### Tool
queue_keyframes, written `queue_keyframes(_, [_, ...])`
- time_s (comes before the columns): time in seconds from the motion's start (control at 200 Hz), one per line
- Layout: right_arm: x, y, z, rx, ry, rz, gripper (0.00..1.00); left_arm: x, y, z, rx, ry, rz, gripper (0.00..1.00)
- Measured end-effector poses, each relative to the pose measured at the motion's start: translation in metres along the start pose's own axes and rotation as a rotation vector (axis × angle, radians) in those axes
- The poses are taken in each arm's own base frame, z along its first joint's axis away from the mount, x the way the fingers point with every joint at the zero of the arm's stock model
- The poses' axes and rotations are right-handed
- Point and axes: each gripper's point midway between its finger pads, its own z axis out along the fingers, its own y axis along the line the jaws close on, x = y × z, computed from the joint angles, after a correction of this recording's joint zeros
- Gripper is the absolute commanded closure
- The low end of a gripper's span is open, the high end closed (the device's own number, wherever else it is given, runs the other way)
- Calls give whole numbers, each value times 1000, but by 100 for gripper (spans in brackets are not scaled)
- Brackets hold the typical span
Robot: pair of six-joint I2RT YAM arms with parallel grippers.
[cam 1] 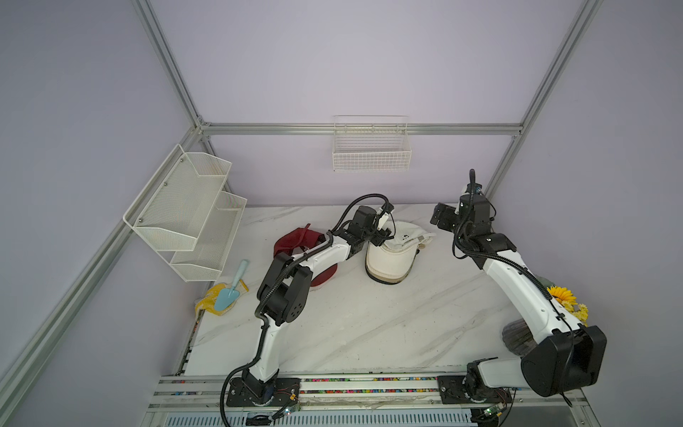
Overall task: Open the adjustable buckle of the baseball cap
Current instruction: Pick up the baseball cap.
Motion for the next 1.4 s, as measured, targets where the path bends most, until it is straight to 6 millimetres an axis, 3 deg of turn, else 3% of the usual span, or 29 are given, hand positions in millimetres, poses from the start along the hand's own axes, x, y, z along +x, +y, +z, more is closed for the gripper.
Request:
queue_keyframes(0.25, [-9,-2,-8,-6,-24,11,7,12,-7,3,34,37,14,85])
queue_keyframes(0.3, [-8,-2,-8,-9,-23,11,7,12,-6,3,36,37,17,100])
queue_keyframes(0.535, [-8,-1,-10,-19,-21,19,7,11,-5,0,40,40,12,100])
queue_keyframes(0.73, [-10,0,-13,-28,-26,26,7,-5,-3,-16,45,23,7,100])
queue_keyframes(1.01, [-6,4,-12,-56,-11,24,6,-56,9,-64,12,-73,-2,100])
queue_keyframes(1.215, [5,12,-7,-97,26,-2,4,-70,25,-110,-45,-83,-34,100])
queue_keyframes(1.4, [31,28,-4,-166,70,-100,3,-78,43,-147,-103,-68,-68,100])
